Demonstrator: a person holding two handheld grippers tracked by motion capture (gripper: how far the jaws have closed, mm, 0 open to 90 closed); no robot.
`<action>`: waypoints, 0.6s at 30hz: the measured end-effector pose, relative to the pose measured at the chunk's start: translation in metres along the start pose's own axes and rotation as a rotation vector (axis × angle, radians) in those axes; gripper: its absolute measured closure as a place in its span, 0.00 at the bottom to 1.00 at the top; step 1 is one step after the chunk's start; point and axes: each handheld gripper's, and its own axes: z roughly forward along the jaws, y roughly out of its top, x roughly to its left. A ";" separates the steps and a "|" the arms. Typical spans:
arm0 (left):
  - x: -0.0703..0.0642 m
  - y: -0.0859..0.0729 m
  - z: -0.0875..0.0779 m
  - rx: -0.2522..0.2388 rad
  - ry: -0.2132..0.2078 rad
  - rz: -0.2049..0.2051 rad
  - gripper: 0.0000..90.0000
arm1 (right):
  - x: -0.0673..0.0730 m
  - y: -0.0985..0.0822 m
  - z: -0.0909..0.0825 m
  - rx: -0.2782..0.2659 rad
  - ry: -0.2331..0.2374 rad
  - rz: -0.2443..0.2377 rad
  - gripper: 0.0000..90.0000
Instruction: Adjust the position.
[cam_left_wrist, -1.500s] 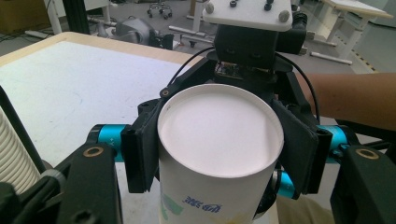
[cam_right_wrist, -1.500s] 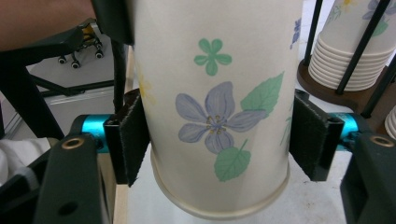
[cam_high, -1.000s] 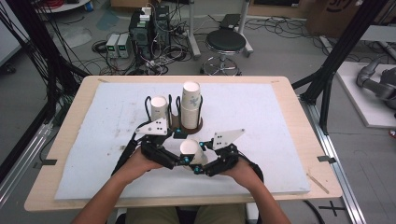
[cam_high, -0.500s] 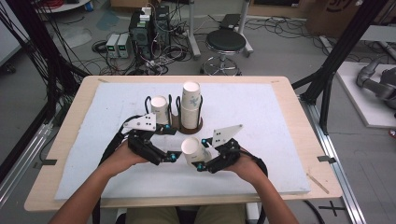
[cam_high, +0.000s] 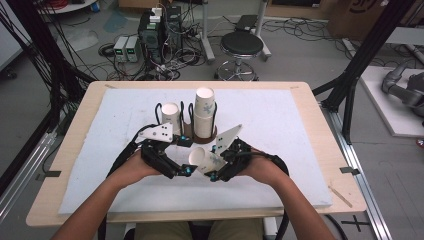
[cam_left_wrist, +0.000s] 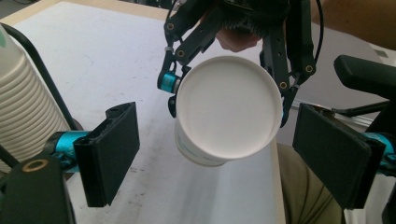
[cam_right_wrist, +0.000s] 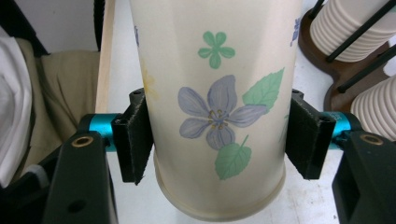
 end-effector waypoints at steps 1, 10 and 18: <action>0.000 0.000 0.001 0.005 -0.002 0.002 0.17 | 0.000 0.002 0.001 0.010 0.002 -0.001 0.38; -0.002 -0.001 0.010 0.062 -0.027 0.024 0.20 | 0.002 0.013 0.005 0.099 0.023 -0.037 0.38; -0.003 -0.003 0.018 0.102 -0.048 0.029 0.25 | 0.006 0.019 0.010 0.176 0.035 -0.075 0.38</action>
